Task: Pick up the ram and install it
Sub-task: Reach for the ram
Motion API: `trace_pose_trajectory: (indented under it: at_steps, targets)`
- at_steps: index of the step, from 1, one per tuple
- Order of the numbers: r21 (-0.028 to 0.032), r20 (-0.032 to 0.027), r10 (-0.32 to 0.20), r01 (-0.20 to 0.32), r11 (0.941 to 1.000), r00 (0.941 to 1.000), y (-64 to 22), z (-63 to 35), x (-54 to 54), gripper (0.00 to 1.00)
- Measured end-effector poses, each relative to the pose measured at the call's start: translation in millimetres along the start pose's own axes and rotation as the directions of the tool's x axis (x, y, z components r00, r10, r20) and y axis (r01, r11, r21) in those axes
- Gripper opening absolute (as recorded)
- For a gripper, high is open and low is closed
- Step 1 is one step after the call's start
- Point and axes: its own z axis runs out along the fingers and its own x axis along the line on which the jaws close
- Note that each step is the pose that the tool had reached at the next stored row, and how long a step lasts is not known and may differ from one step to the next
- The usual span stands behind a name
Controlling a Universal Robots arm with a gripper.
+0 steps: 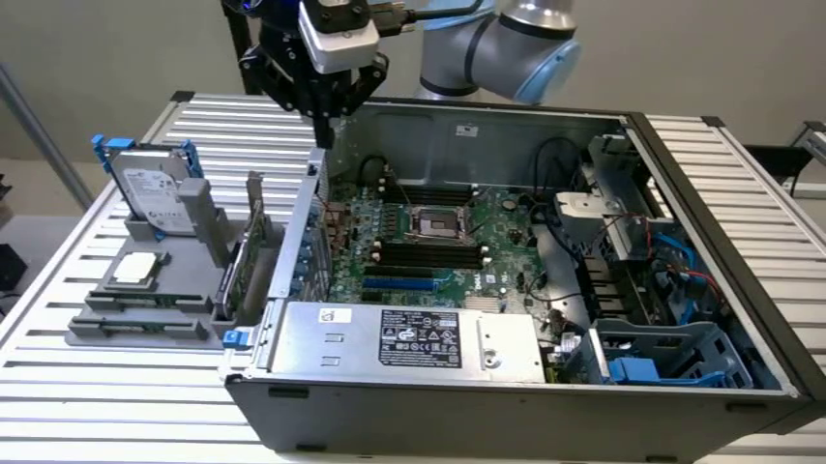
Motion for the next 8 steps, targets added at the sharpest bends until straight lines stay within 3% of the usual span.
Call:
trace_pose_trajectory:
  at_steps: [8]
  targets:
    - [0.0001, -0.0001, 0.0, 0.0, 1.0, 1.0, -8.8, -1.0, 35.8, 0.11]
